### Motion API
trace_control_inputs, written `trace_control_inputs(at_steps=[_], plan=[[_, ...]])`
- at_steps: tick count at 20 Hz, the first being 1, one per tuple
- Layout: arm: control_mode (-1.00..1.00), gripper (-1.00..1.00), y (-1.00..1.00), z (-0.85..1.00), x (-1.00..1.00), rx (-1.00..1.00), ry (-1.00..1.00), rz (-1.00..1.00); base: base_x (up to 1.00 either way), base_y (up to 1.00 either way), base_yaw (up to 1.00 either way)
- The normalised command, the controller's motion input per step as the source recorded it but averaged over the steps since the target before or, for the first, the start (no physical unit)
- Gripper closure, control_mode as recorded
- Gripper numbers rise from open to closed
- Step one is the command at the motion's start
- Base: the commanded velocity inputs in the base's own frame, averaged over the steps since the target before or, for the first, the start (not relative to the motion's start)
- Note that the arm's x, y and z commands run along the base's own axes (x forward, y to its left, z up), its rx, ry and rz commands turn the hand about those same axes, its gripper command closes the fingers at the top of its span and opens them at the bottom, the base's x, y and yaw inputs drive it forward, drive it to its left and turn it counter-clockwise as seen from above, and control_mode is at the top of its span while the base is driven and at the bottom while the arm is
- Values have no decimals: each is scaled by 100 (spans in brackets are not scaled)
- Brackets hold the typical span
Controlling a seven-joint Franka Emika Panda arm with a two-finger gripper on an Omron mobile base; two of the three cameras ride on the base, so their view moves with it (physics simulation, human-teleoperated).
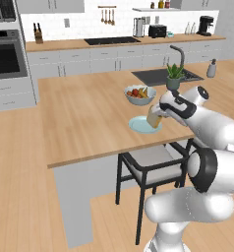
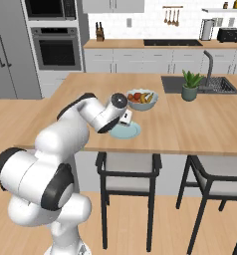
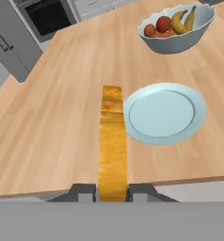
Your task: Start the toaster. Once the lever pops up, take the bread to the plate on the dining counter.
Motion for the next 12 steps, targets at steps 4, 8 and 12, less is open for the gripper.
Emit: trace_control_inputs(at_steps=[4, 8, 12], plan=[[-100, 100, -1, -15, 55, 0, 0, 0, 0, 0, 0], [-100, 100, -24, -31, 34, 0, 2, 0, 0, 0, 0], [-100, 100, -29, -34, 9, 0, 8, 0, 0, 0, 0]])
